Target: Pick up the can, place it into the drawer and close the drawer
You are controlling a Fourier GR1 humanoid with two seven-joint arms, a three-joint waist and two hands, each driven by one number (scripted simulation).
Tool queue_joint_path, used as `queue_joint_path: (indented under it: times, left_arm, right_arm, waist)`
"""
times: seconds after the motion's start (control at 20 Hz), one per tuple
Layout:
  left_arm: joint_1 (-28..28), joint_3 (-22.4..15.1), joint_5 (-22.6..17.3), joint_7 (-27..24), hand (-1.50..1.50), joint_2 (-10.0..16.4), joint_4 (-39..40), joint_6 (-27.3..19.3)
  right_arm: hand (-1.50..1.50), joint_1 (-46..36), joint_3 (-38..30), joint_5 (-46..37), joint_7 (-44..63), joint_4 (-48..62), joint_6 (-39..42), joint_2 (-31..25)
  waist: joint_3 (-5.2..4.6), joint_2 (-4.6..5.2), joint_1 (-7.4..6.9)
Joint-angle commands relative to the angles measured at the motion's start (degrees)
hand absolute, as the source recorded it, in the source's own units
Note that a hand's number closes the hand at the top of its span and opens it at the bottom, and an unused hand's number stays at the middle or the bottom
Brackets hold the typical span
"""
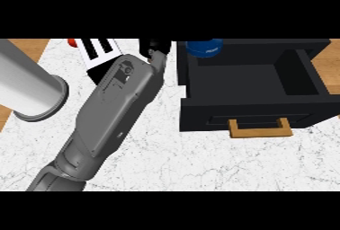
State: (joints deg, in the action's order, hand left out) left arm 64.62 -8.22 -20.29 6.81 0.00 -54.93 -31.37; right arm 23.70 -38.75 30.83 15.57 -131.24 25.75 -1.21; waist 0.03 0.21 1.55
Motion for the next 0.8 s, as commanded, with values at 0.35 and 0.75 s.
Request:
queue_joint_path:
  times: [0.35,0.75]
  left_arm:
    - [12.2,-6.7,-11.4,-4.6,1.50,0.0,13.8,-5.1]
    - [14.3,-9.7,-17.8,-10.9,1.50,0.0,23.1,-3.2]
  right_arm:
    - [-1.50,-0.9,1.1,0.1,1.1,-0.2,0.3,-0.2]
    - [-1.50,-2.1,1.0,-0.4,0.5,-0.2,0.2,-0.5]
  waist:
    - [0.03,0.16,1.29]
    - [0.05,0.52,1.99]
